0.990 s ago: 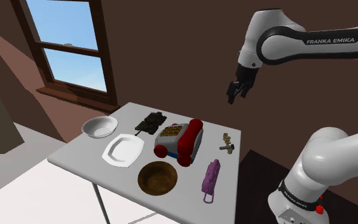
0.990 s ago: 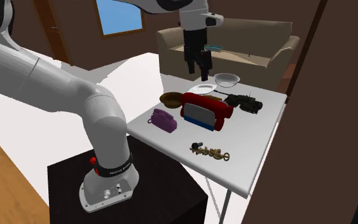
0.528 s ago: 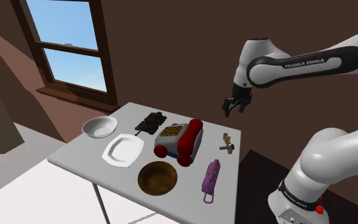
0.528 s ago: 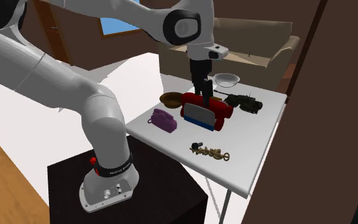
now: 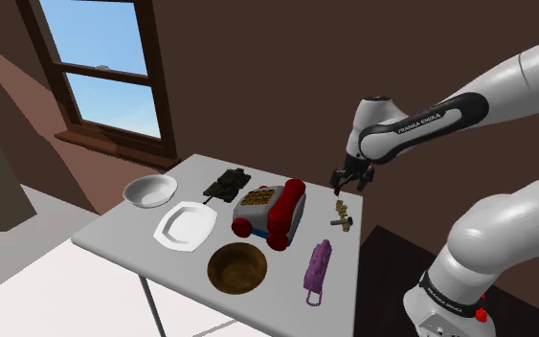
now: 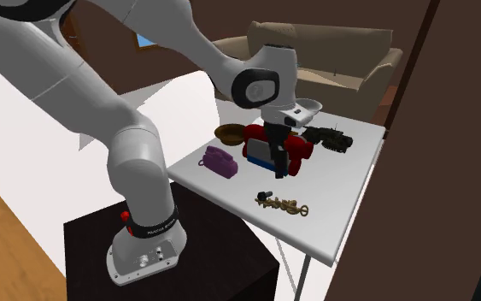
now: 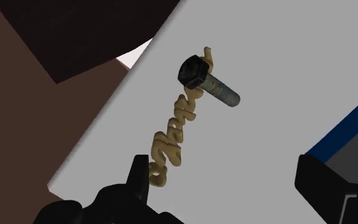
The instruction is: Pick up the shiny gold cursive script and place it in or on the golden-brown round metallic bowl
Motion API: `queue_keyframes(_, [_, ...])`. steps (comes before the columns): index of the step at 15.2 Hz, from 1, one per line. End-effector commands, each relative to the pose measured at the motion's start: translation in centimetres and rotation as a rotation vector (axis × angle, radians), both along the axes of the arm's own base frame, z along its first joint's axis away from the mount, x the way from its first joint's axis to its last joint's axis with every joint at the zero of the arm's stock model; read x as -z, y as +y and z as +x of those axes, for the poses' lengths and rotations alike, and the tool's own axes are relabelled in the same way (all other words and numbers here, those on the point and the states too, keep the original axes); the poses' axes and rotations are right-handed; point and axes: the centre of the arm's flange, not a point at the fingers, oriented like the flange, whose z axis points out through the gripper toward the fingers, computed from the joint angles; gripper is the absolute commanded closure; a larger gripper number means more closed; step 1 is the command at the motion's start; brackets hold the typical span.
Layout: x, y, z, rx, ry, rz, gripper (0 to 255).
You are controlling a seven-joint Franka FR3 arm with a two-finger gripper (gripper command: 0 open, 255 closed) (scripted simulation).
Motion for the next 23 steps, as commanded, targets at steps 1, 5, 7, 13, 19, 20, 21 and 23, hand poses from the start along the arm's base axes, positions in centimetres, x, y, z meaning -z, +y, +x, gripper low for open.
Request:
queue_keyframes(1, [2.7,-0.4,-0.2,0.053,0.001,0.006,0])
queue_keyframes(5, [7.8,-1.8,-0.3,0.156,0.008,0.019,0])
queue_keyframes(7, [9.0,-2.0,-0.3,0.169,0.009,0.021,0])
queue_keyframes(13, [12.2,-2.1,-0.3,0.169,0.009,0.021,0])
queue_keyframes(19, [12.5,-2.1,-0.3,0.169,0.009,0.021,0])
queue_keyframes(20, [12.5,-2.1,-0.3,0.169,0.009,0.021,0])
queue_keyframes(21, [12.5,-2.1,-0.3,0.169,0.009,0.021,0])
queue_keyframes(23, [12.5,-2.1,-0.3,0.169,0.009,0.021,255])
